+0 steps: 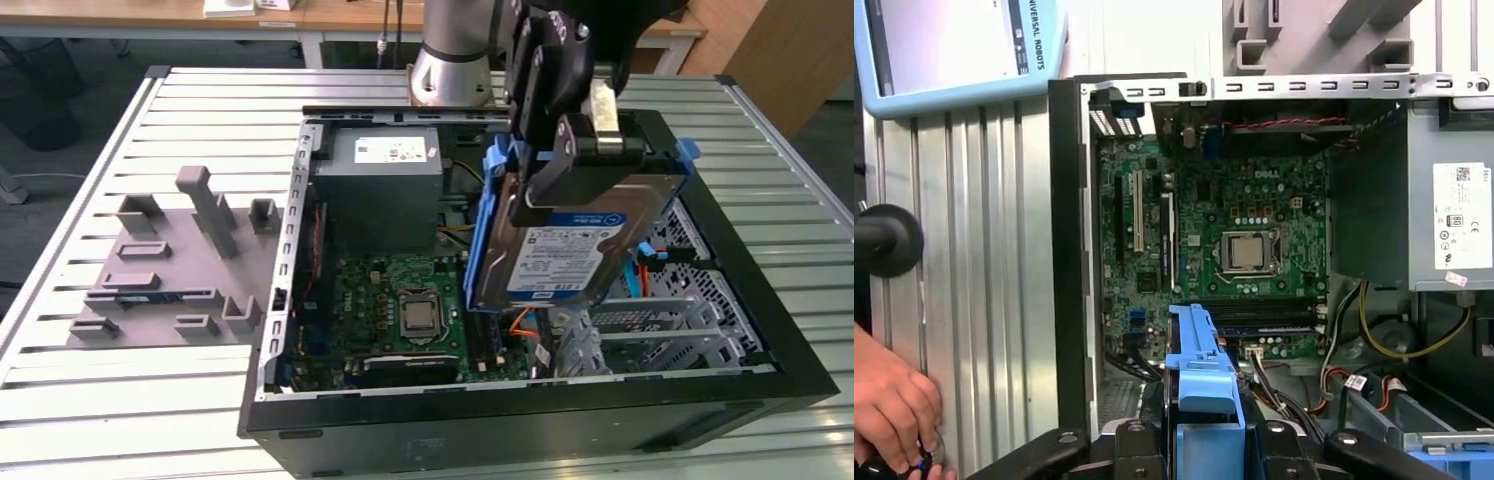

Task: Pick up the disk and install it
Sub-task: 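Insert the disk into the insertion slot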

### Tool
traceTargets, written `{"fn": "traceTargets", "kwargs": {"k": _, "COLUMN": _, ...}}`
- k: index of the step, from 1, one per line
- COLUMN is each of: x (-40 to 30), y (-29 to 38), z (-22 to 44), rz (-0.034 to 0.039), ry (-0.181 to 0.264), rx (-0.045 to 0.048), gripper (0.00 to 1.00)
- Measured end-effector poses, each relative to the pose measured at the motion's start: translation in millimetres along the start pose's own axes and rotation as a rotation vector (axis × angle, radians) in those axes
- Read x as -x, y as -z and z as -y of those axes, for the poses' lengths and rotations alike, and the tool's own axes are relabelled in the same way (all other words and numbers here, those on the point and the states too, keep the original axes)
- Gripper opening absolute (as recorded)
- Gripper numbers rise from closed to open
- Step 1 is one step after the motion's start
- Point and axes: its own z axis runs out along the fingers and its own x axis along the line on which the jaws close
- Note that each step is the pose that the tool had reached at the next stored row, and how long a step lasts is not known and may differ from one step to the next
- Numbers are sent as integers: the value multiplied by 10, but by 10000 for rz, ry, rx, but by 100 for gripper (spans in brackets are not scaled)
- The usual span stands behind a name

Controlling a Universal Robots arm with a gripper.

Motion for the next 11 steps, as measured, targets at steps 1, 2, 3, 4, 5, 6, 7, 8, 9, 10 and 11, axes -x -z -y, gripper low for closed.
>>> {"fn": "traceTargets", "kwargs": {"k": 1, "x": -4, "y": -1, "z": 8, "rz": 0, "ry": 0, "rx": 0, "gripper": 36}}
{"fn": "traceTargets", "kwargs": {"k": 2, "x": -7, "y": -3, "z": 20, "rz": 1, "ry": 0, "rx": 0, "gripper": 36}}
{"fn": "traceTargets", "kwargs": {"k": 3, "x": -10, "y": -5, "z": 36, "rz": 1, "ry": 0, "rx": 0, "gripper": 36}}
{"fn": "traceTargets", "kwargs": {"k": 4, "x": -11, "y": -5, "z": 54, "rz": 0, "ry": -1, "rx": 0, "gripper": 36}}
{"fn": "traceTargets", "kwargs": {"k": 5, "x": -12, "y": -6, "z": 78, "rz": -2, "ry": 0, "rx": 1, "gripper": 36}}
{"fn": "traceTargets", "kwargs": {"k": 6, "x": -12, "y": -10, "z": 103, "rz": 0, "ry": 0, "rx": 0, "gripper": 36}}
{"fn": "traceTargets", "kwargs": {"k": 7, "x": -11, "y": -13, "z": 129, "rz": 0, "ry": 1, "rx": 0, "gripper": 36}}
{"fn": "traceTargets", "kwargs": {"k": 8, "x": -11, "y": -16, "z": 158, "rz": 1, "ry": 0, "rx": 0, "gripper": 36}}
{"fn": "traceTargets", "kwargs": {"k": 9, "x": -10, "y": -19, "z": 189, "rz": 1, "ry": -1, "rx": 0, "gripper": 36}}
{"fn": "traceTargets", "kwargs": {"k": 10, "x": -9, "y": -22, "z": 222, "rz": 1, "ry": 1, "rx": 0, "gripper": 36}}
{"fn": "traceTargets", "kwargs": {"k": 11, "x": -7, "y": -25, "z": 255, "rz": 0, "ry": 1, "rx": 0, "gripper": 36}}
